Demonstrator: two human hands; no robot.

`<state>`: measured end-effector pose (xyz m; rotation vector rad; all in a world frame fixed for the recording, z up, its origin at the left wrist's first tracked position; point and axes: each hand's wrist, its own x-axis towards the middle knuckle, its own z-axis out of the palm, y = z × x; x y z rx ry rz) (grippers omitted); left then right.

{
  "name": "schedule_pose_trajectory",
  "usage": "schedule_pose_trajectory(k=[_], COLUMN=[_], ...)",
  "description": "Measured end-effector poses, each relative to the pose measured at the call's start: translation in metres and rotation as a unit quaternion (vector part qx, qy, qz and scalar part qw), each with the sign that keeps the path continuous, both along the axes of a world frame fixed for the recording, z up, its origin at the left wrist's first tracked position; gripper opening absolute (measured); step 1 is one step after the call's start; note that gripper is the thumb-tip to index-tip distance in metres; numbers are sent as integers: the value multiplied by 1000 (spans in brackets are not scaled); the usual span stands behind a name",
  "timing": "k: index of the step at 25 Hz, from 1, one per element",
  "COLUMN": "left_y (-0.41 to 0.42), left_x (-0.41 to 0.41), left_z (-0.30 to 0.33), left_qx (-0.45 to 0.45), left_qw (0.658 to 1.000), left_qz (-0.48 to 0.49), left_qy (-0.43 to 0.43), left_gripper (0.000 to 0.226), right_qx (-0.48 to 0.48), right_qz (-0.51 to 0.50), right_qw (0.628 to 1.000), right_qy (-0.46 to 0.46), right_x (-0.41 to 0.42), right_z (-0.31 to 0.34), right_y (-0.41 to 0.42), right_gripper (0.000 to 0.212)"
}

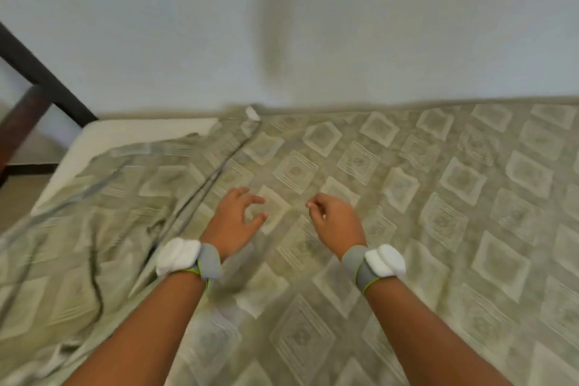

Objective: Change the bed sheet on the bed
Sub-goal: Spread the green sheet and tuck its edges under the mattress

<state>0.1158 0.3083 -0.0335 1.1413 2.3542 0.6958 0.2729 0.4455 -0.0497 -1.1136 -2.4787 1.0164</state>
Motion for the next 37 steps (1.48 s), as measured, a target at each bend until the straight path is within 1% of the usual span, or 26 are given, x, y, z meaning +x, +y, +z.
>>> schedule_pose_trajectory(k=[4, 6, 8, 10, 11, 13, 14, 16, 18, 19, 20, 21, 23, 24, 25, 26, 28, 30, 32, 33, 34, 35, 36, 37], left_y=[-54, -64, -59, -49, -43, -30, -23, -14, -15, -15, -17, -21, -26, -26, -26, -27, -24, -22, -23, -24, -26, -28, -31, -34], left_x=[-61, -98, -123, -143, -153, -174, -185, -204, -218, -221, -222, -221, -223, -226, -230, -233, -231, -233, -233, -233, -234, -233, -233, -235], left_z=[4, 4, 0, -9, -17, -39, -52, -75, -103, -120, -135, -148, -172, -178, -180, -184, -186, -191, -192, -194, -195, -193, -190, -186], left_qx=[-45, -45, -44, -55, -69, -110, -125, -134, -191, -237, -279, -305, -311, -310, -305, -298, -284, -274, -256, -245, -232, -223, -216, -207], left_qw=[999, 999, 999, 998, 997, 992, 988, 976, 967, 959, 951, 946, 944, 945, 946, 948, 954, 957, 961, 964, 968, 970, 973, 976], left_qz=[-10, -2, 13, 25, 28, 44, 61, 101, 108, 100, 91, 91, 104, 104, 108, 107, 93, 97, 101, 99, 96, 88, 77, 62], left_qy=[-11, -5, -4, -11, -12, -33, -70, -138, -133, -117, -92, -64, -30, -31, -30, -20, -11, -20, -14, -12, -17, -25, -28, -26], left_gripper=[33, 33, 35, 40, 47, 74, 88, 108, 130, 140, 144, 142, 128, 123, 122, 122, 124, 125, 126, 126, 126, 127, 128, 131], right_qx=[-14, -29, -50, -68, -72, -73, -68, -67, -103, -124, -138, -127, -59, -53, -74, -121, -199, -212, -187, -175, -178, -196, -222, -264], right_qz=[-11, -17, 3, 57, 88, 123, 131, 141, 139, 139, 141, 139, 110, 84, 54, 14, -64, -87, -60, -62, -85, -129, -183, -240], right_qw=[1000, 999, 999, 994, 989, 981, 980, 980, 976, 971, 966, 965, 971, 972, 972, 971, 968, 968, 976, 980, 980, 970, 946, 909], right_qy=[-3, -2, -15, -61, -94, -130, -132, -125, -135, -149, -166, -182, -205, -211, -214, -207, -141, -102, -99, -71, -11, 69, 151, 216], right_x=[-51, -81, -106, -127, -136, -157, -168, -191, -210, -217, -222, -226, -239, -246, -257, -269, -289, -312, -333, -339, -336, -326, -308, -288], right_z=[7, 5, -8, -26, -36, -55, -65, -81, -98, -110, -124, -136, -155, -159, -157, -152, -142, -139, -140, -138, -138, -136, -138, -142], right_y=[-40, -50, -50, -45, -43, -34, -28, -16, -3, 3, 6, 5, 0, -1, -1, 2, 6, 2, -6, -15, -26, -39, -54, -72], right_gripper=[19, 18, 19, 31, 37, 46, 48, 52, 58, 62, 67, 71, 76, 77, 76, 74, 63, 51, 45, 42, 35, 25, 16, 8])
